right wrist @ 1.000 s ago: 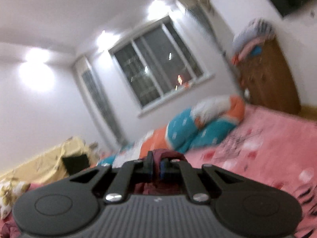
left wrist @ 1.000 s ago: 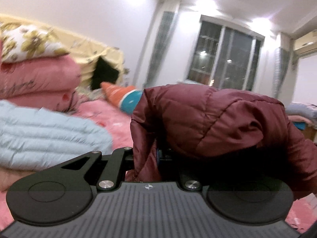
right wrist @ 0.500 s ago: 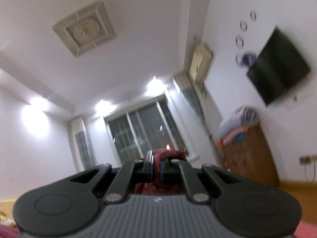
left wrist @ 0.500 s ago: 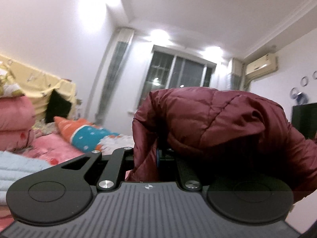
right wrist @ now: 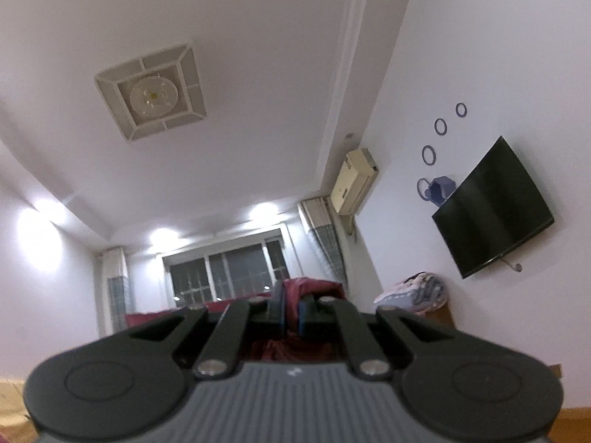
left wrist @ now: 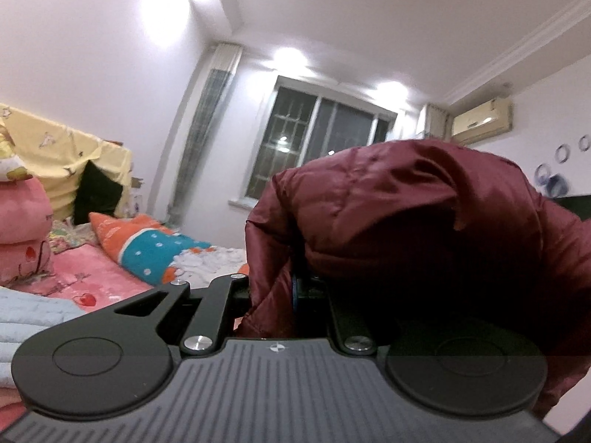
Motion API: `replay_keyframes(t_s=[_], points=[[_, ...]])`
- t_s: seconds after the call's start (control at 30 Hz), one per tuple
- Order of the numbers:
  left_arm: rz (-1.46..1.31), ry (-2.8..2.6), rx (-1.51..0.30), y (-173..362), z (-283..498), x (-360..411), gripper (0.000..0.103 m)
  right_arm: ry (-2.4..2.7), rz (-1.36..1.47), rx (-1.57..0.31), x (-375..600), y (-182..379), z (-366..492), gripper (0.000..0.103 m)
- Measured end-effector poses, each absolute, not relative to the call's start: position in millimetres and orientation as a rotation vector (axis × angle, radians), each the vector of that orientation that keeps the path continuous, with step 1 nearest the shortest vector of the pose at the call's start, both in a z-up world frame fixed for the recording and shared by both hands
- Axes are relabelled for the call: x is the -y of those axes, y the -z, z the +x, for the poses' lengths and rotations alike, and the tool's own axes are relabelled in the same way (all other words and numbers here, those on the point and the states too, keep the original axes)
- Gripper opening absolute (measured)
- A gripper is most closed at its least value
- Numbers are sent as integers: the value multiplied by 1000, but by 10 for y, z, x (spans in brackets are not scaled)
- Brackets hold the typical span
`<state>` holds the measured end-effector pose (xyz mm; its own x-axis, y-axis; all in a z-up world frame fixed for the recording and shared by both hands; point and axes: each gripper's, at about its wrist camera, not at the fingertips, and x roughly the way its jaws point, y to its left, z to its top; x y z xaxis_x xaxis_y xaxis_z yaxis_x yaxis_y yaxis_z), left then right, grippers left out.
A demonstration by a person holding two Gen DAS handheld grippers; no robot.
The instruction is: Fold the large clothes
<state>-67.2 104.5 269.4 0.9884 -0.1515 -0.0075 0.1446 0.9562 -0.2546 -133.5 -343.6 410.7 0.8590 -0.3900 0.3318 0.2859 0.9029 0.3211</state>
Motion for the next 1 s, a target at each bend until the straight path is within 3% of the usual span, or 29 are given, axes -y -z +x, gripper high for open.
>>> replay_keyframes(t_s=[0.23, 0.6, 1.0], points=[[-204, 25, -117, -2372, 422, -885, 12, 403, 198, 253, 3647, -3656, -544, 3], [-172, -81, -305, -1304, 2213, -850, 13, 410, 126, -74, 3653, -2192, 978, 3], [-161, -141, -436, -158, 2739, -1129, 17, 441, 88, -410, 3562, -870, 1608, 3]])
